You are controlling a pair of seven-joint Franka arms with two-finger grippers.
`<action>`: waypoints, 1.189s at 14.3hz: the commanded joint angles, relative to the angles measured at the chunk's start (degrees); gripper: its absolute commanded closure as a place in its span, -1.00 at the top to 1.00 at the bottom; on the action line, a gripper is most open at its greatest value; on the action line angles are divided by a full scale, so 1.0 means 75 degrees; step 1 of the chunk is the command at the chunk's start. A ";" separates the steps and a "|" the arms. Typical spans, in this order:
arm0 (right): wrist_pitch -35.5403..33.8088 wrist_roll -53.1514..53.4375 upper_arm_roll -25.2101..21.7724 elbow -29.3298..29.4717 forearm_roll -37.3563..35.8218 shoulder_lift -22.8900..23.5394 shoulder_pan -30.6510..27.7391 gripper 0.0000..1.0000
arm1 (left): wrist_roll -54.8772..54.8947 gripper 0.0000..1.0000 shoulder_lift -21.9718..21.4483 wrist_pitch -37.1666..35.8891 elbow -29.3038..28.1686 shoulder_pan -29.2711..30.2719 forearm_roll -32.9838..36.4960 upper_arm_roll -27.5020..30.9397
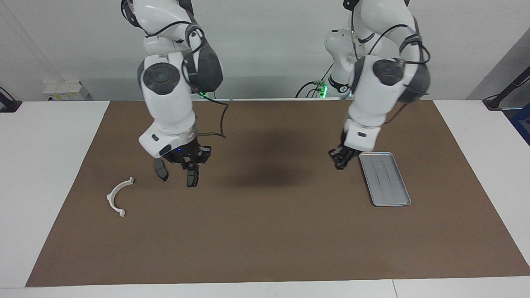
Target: Place bearing gear from tray to pile
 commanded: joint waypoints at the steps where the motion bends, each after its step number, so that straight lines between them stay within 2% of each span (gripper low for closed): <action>1: 0.0994 -0.1167 0.0129 -0.0953 0.0004 -0.0006 -0.0821 -1.00 | -0.1243 -1.00 -0.0015 0.0603 -0.0749 -0.0843 0.0358 0.0164; 3: 0.1977 -0.1507 0.0129 -0.1539 0.0004 0.0099 -0.1151 -1.00 | -0.2158 -1.00 0.0394 0.1221 -0.0982 -0.1219 0.0850 0.0164; 5: 0.2974 -0.1544 0.0118 -0.2137 0.0004 0.0192 -0.1269 -1.00 | -0.2500 -1.00 0.0653 0.1704 -0.1240 -0.1279 0.0969 0.0175; 10: 0.4347 -0.1556 0.0129 -0.2151 0.0004 0.1211 -0.1550 -1.00 | -0.2818 -1.00 0.0654 0.2596 -0.1956 -0.1279 0.1004 0.0175; 17: 0.4631 -0.1521 0.0118 -0.2163 0.0015 0.1400 -0.1586 -1.00 | -0.3392 -1.00 0.0841 0.3133 -0.2213 -0.1794 0.1004 0.0175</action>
